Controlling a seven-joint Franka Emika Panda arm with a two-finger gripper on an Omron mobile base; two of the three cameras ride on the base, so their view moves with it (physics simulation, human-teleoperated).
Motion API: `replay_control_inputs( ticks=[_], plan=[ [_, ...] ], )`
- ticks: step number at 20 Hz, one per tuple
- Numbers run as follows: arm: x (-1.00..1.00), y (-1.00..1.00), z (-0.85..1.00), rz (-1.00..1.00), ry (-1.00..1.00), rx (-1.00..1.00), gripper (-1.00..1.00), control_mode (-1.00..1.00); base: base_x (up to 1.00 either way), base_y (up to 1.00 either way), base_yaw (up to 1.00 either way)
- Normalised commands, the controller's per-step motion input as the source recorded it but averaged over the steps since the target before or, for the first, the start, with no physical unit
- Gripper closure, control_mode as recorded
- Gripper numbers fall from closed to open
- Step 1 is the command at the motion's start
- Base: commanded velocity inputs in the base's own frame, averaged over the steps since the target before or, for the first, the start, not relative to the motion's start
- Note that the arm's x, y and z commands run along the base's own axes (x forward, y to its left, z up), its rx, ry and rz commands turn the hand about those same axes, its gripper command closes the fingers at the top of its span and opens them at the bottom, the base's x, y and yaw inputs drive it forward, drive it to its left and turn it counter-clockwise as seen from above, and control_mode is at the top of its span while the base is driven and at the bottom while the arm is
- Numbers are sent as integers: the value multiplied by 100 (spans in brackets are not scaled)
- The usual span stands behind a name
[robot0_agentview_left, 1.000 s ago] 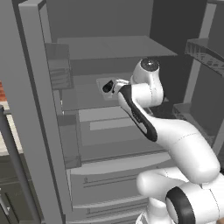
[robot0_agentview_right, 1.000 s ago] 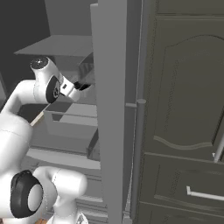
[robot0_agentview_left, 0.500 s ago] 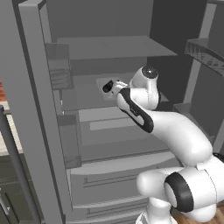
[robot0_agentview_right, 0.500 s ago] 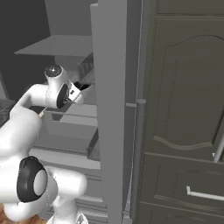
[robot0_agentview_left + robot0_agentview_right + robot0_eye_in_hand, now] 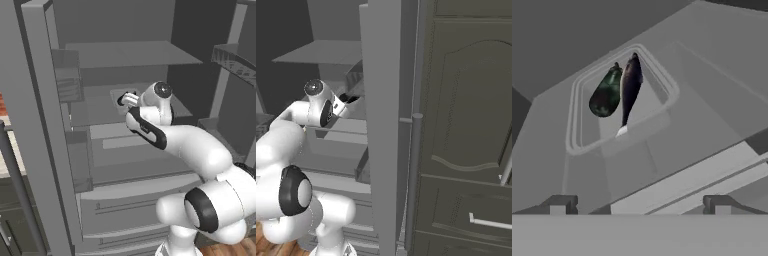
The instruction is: Place the tupperware containing the fish and eggplant meal in the microwave. Close the microwave door and press the start button to reheat the meal.
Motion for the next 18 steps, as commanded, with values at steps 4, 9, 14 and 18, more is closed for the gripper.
replay_control_inputs(
  ticks=[4, 9, 14, 18],
  plan=[
    [41, 1, -4, 0, 2, 6, -100, -100, 0, 0, 0],
    [40, 1, 0, 0, 5, 3, -100, -100, 0, 0, 0],
    [36, 5, -1, 0, 4, 1, -100, -100, 0, 0, 0],
    [37, 6, -3, 0, 12, 1, -100, -100, 0, 0, 0]
  ],
)
